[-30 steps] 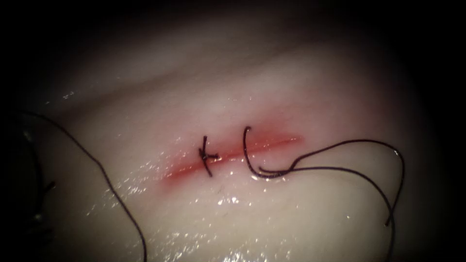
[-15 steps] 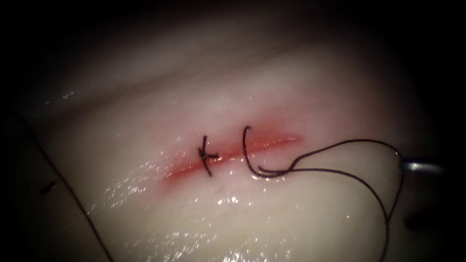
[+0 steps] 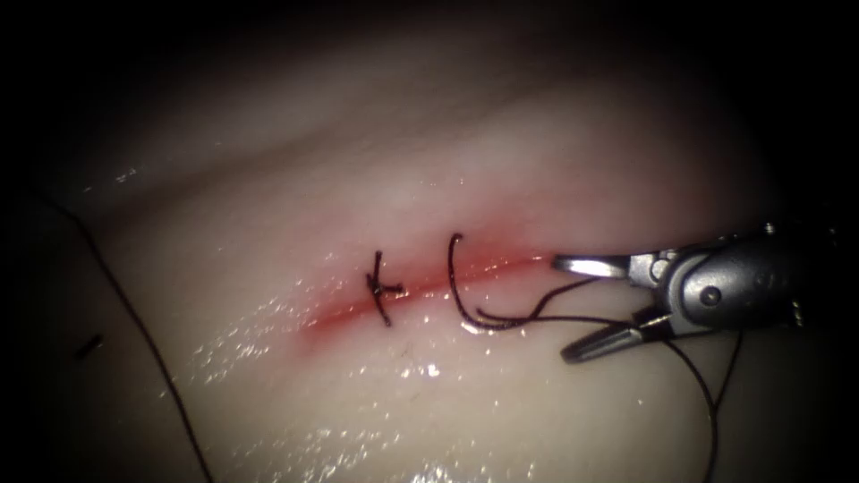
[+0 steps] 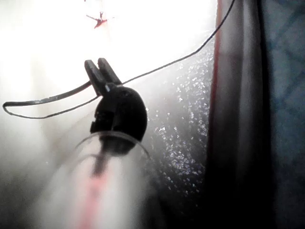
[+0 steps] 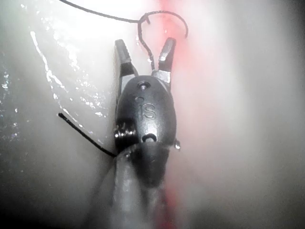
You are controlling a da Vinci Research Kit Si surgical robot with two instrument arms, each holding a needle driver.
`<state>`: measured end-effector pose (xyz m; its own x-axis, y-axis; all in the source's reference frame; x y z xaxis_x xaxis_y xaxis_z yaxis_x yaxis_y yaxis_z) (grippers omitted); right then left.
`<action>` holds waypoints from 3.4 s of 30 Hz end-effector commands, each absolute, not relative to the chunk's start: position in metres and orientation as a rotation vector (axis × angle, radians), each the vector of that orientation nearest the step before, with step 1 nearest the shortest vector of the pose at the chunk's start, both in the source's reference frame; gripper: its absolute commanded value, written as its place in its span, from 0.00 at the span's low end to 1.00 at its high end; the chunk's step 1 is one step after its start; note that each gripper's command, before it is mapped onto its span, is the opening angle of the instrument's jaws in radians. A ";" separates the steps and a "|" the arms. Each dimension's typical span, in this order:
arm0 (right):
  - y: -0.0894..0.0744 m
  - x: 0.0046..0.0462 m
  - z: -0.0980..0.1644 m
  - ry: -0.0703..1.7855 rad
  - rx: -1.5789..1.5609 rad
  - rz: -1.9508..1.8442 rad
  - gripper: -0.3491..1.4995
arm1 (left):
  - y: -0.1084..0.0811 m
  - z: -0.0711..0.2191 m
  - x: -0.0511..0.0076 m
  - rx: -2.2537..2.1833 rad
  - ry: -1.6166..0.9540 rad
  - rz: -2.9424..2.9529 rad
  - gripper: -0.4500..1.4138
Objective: Wound Closure
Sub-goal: With the right needle driver pull the suture through the wound.
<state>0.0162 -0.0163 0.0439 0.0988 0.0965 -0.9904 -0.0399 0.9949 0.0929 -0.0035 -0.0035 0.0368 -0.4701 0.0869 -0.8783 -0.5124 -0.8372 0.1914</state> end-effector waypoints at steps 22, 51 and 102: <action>-0.016 0.0198 0.045 1.524 0.161 0.237 0.00 | -0.005 0.039 -0.0044 -1.370 0.596 2.332 0.00; -0.029 0.0166 0.026 1.448 0.469 -0.114 0.00 | -0.006 0.040 -0.0057 -1.380 0.572 2.331 0.00; -0.017 0.0185 0.042 1.333 -0.072 -0.285 0.71 | -0.006 0.040 -0.0055 -1.376 0.562 2.327 0.00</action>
<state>0.0178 -0.0174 0.0414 0.2091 -0.2463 -0.9464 0.1645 0.9628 -0.2143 -0.0050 -0.0057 0.0395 -0.4502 0.1171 -0.8852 -0.5090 -0.8482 0.1466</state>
